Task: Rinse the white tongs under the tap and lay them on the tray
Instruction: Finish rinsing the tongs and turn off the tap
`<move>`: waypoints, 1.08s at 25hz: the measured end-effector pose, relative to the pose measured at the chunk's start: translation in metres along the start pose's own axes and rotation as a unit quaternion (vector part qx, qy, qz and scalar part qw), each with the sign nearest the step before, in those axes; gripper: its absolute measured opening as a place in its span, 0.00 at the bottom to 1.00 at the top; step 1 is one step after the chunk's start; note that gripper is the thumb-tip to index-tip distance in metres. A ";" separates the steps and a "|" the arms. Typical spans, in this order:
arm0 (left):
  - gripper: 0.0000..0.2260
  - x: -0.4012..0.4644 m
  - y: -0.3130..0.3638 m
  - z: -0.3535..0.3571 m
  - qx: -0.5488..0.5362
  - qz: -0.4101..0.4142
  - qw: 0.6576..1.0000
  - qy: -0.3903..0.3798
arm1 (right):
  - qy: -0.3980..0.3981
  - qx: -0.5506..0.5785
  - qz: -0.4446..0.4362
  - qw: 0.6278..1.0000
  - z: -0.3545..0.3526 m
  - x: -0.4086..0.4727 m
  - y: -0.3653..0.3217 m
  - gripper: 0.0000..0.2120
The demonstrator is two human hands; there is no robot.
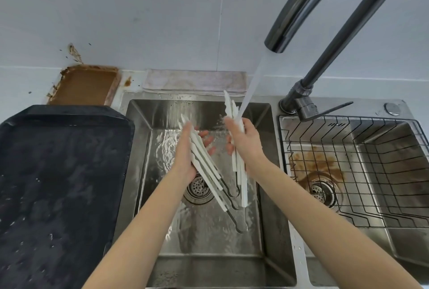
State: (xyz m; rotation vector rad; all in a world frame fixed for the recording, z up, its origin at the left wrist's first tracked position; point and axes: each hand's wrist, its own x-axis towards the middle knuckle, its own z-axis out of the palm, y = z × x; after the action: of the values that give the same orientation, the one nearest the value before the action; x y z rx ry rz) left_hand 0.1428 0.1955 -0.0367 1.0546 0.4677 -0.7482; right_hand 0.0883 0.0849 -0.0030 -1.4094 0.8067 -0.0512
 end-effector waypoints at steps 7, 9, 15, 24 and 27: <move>0.10 -0.001 -0.003 0.000 0.062 -0.008 0.998 0.027 | -0.094 0.027 0.019 0.995 -0.008 -0.001 -0.006 0.09; 0.12 0.001 -0.003 0.002 0.039 -0.020 0.999 0.024 | -0.102 0.026 -0.012 0.994 -0.008 0.000 -0.011 0.12; 0.23 -0.001 -0.004 0.009 0.050 -0.028 0.998 -0.009 | -0.113 -0.014 -0.050 0.992 -0.011 0.004 -0.020 0.22; 0.08 -0.015 -0.011 0.050 0.253 0.099 0.960 -0.064 | 0.111 -0.017 0.000 0.994 -0.051 -0.002 0.019 0.20; 0.06 -0.019 -0.007 0.055 0.308 0.126 0.939 -0.090 | 0.123 -0.010 0.040 0.992 -0.054 -0.004 0.022 0.07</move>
State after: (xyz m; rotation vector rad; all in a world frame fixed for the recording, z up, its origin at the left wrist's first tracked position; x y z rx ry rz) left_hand 0.1246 0.1498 -0.0045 1.5772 -0.0791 -0.7692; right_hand 0.0473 0.0452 -0.0176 -1.4049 1.0693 -0.1584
